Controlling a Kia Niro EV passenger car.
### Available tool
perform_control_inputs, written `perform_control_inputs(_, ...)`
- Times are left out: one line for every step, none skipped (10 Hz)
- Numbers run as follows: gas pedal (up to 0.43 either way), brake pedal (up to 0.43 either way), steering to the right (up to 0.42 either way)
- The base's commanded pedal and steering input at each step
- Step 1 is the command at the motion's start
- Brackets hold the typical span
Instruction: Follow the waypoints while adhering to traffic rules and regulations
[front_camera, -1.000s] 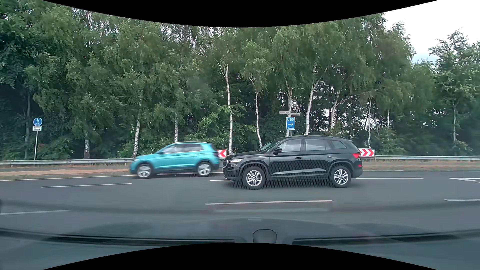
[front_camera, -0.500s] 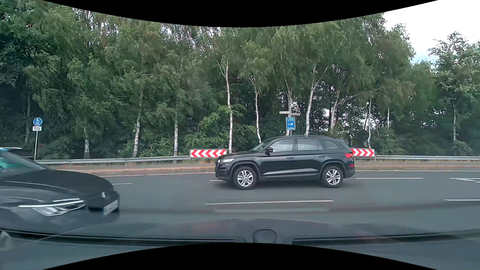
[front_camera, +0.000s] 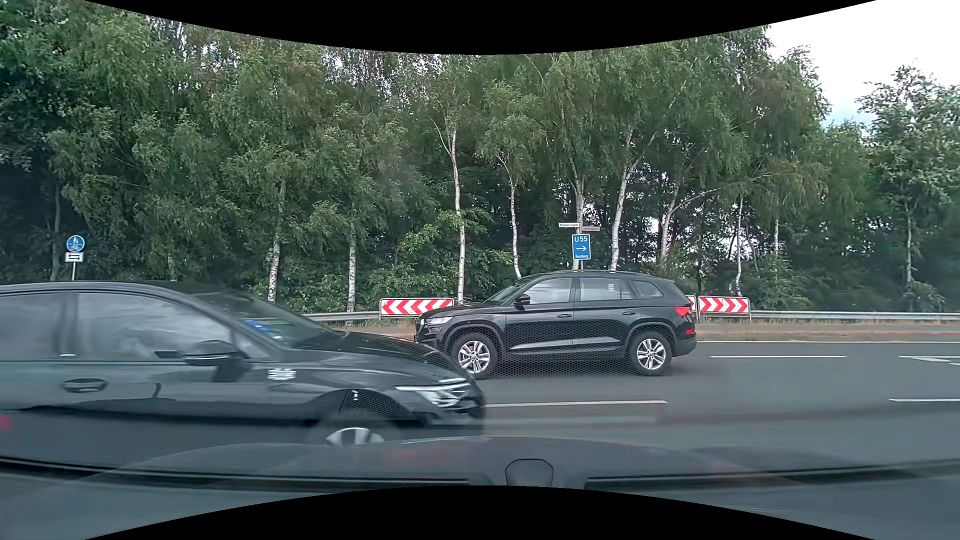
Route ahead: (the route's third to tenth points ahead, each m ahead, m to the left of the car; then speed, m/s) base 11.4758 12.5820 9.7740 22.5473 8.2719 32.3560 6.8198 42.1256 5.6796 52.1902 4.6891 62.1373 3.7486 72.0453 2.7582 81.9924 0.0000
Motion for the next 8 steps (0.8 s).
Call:
perform_control_inputs(0.0, 0.25, -0.286)
perform_control_inputs(0.0, 0.25, -0.286)
perform_control_inputs(0.0, 0.25, -0.286)
perform_control_inputs(0.0, 0.25, -0.286)
perform_control_inputs(0.0, 0.25, -0.286)
perform_control_inputs(0.0, 0.25, -0.286)
perform_control_inputs(0.0, 0.25, -0.286)
perform_control_inputs(0.0, 0.256, -0.286)
